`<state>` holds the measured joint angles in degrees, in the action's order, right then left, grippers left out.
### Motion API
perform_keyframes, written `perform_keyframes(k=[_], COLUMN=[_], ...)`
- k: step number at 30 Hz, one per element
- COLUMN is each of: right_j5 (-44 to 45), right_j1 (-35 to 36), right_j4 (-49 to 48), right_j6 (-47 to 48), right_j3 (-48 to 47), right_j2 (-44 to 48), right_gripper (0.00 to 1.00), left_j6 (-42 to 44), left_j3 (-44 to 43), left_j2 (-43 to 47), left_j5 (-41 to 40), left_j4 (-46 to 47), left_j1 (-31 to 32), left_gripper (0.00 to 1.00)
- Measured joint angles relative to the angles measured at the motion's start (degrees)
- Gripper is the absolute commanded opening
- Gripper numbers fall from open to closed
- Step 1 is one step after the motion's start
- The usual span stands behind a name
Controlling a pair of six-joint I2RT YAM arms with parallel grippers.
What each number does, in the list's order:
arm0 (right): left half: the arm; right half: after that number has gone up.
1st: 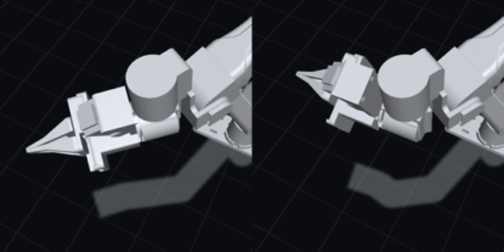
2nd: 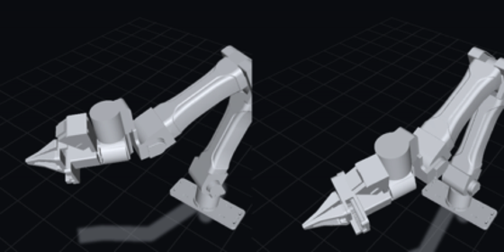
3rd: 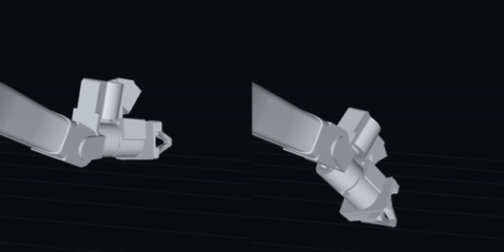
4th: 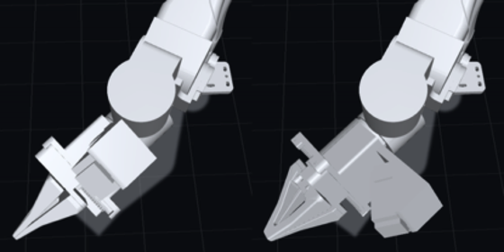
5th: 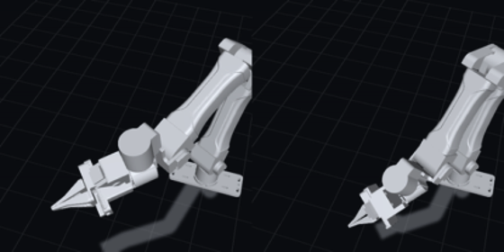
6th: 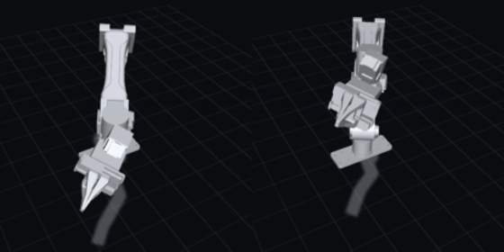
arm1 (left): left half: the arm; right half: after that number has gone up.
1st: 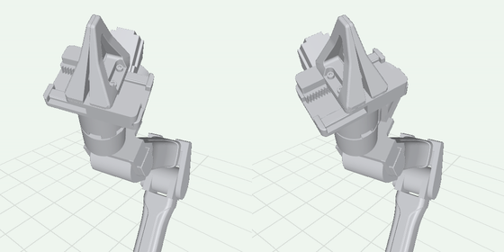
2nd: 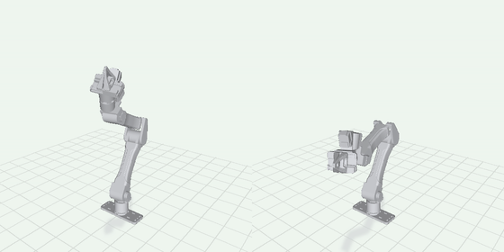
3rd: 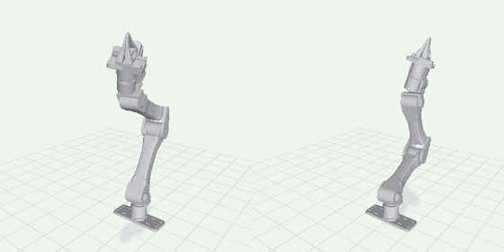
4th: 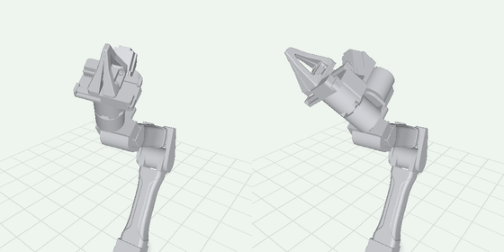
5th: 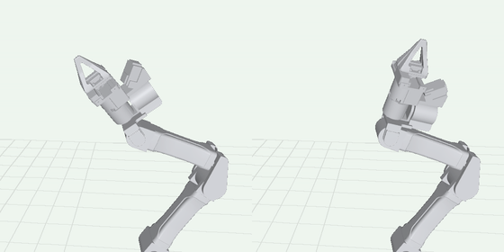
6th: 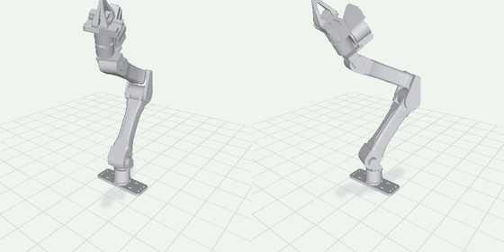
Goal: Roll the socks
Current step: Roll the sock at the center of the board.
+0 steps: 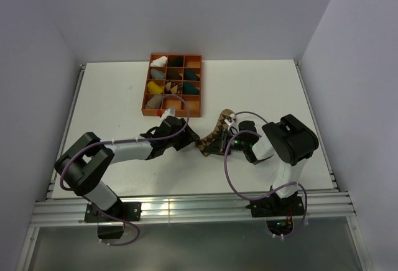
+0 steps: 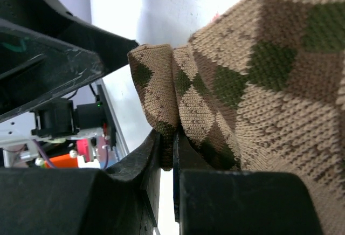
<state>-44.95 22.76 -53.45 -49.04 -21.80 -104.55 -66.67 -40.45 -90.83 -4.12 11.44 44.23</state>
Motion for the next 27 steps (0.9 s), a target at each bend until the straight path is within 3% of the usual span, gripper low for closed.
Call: perform_keyframes(k=[8,21,25,27], right_j5=[-1.09,-1.05,-1.03,-0.98], right_j1=[-0.70,-0.79,-0.87,-0.92], right_j4=[-3.17,-3.04,-2.71,-2.36], right_j6=[-1.97,-1.95,-1.64,-1.09], right_j3=[1.27,1.27,1.25,1.25], right_j2=[-1.05,-1.05,-1.05,-0.76], right_gripper=[0.00,0.00,0.04,0.12], left_j6=[0.00,-0.04,-0.22,-0.33], left_j3=[-0.04,-1.64,-3.19,-4.00], left_j2=[-3.45,-6.95,-8.46,-8.92], left_j5=[1.44,2.97,3.06,3.04], left_j4=[1.27,4.22,3.63,2.56], left_j1=[0.00,1.14,1.42,1.42], left_gripper=[0.49,0.45,0.31,0.15])
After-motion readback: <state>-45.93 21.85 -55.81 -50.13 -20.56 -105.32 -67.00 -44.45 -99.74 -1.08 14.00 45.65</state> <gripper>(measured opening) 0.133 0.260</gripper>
